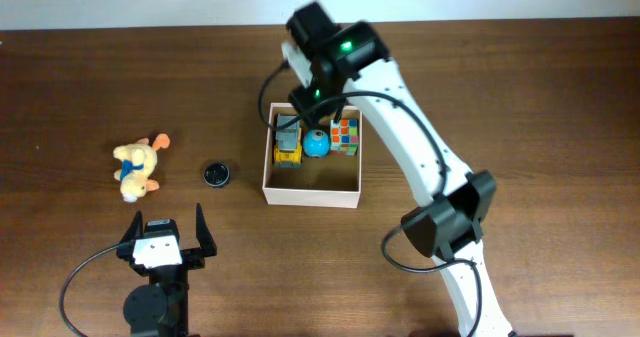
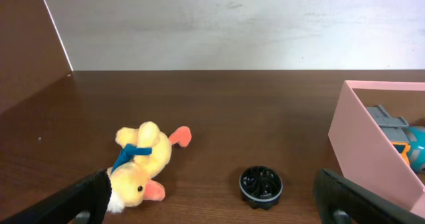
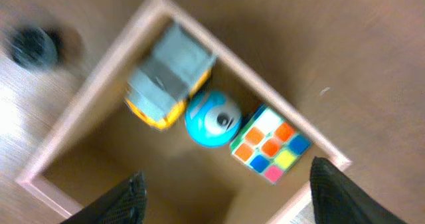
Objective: Pack container
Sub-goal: 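Raise the right gripper and retract it to the right side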
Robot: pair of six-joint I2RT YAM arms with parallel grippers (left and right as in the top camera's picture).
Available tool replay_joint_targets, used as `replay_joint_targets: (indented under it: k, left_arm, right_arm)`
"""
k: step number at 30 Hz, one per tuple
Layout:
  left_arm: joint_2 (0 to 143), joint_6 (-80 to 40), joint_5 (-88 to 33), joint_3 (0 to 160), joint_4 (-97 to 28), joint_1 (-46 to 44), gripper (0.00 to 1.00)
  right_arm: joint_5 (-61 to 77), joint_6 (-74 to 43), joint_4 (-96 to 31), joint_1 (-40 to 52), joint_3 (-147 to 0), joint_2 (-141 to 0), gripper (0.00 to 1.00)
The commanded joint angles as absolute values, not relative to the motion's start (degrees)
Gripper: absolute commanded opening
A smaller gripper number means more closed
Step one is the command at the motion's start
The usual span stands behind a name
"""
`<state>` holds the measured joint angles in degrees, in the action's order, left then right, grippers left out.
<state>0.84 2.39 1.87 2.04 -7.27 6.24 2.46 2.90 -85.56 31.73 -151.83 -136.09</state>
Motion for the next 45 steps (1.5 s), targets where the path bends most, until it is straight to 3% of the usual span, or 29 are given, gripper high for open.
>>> replay_joint_targets:
  k: [1,7,13,23,45]
  left_arm:
    - [0.3,3.3,1.2,1.7,-7.1,6.5,0.99]
    - [0.3,3.3,1.2,1.7,-7.1,6.5,0.99]
    - [0.3,3.3,1.2,1.7,-7.1,6.5,0.99]
    - [0.3,3.3,1.2,1.7,-7.1,6.5,0.99]
    - [0.3,3.3,1.1,1.7,-7.1,6.5,0.99]
  right_arm:
    - [-1.0,-1.7,-86.9,28.4,-161.8,-135.3,0.68]
    - [-6.6,-7.6,-88.8,19.4,-165.4,-135.3,0.76]
    - [-9.7,-11.5,-90.2,9.3,-163.2,-135.4,0.99]
    - [-9.5,-13.0,-89.1,-0.3,-154.1,-135.4,0.99]
    - [-9.5,-13.0,-89.1,-1.2,-151.0,-135.4,0.99]
